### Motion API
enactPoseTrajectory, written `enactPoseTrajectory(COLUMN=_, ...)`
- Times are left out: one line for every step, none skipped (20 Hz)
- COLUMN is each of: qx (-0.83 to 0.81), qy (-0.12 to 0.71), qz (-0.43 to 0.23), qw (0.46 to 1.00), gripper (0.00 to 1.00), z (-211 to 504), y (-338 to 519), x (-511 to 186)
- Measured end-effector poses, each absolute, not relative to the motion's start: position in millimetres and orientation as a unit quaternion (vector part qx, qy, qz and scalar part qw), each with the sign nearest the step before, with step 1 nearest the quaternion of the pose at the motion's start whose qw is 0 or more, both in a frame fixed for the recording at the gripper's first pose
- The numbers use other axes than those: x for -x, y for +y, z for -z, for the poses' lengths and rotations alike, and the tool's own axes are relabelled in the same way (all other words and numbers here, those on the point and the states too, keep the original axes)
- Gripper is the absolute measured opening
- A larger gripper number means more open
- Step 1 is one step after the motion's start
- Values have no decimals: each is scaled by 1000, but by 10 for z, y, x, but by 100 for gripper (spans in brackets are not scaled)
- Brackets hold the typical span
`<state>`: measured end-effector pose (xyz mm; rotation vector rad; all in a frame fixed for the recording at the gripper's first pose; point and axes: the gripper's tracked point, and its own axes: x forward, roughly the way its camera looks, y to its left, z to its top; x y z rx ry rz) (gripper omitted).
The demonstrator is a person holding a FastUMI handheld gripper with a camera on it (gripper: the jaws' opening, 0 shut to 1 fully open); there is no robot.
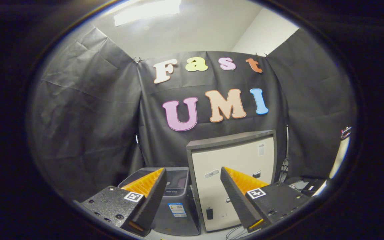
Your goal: Put the clothes into the washing machine and then close the washing machine lid.
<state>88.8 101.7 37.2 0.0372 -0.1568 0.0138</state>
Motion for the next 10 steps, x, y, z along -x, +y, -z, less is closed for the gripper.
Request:
enactPoseTrajectory(qx=-14, qy=-80, qz=-5, qw=997, gripper=97, z=-366, y=1024, x=-888)
enactPoseTrajectory(qx=-11, qy=-80, qz=-3, qw=997, gripper=97, z=-352, y=1028, x=-905)
enactPoseTrajectory(qx=-8, qy=-81, qz=-1, qw=997, gripper=97, z=-348, y=1048, x=-906)
enactPoseTrajectory(qx=-5, qy=-82, qz=0, qw=997, gripper=97, z=-350, y=1075, x=-915)
enactPoseTrajectory(qx=-4, qy=-87, qz=5, qw=996, gripper=97, z=-359, y=1079, x=-906)
enactPoseTrajectory(qx=-2, qy=-93, qz=8, qw=996, gripper=97, z=-394, y=1080, x=-902)
enactPoseTrajectory(qx=-1, qy=-102, qz=12, qw=995, gripper=97, z=-451, y=1086, x=-877)
enactPoseTrajectory(qx=-1, qy=-111, qz=13, qw=994, gripper=97, z=-497, y=1108, x=-862)
enactPoseTrajectory(qx=-1, qy=-121, qz=14, qw=993, gripper=97, z=-549, y=1124, x=-857)
enactPoseTrajectory(qx=-1, qy=-127, qz=14, qw=992, gripper=97, z=-582, y=1144, x=-858)
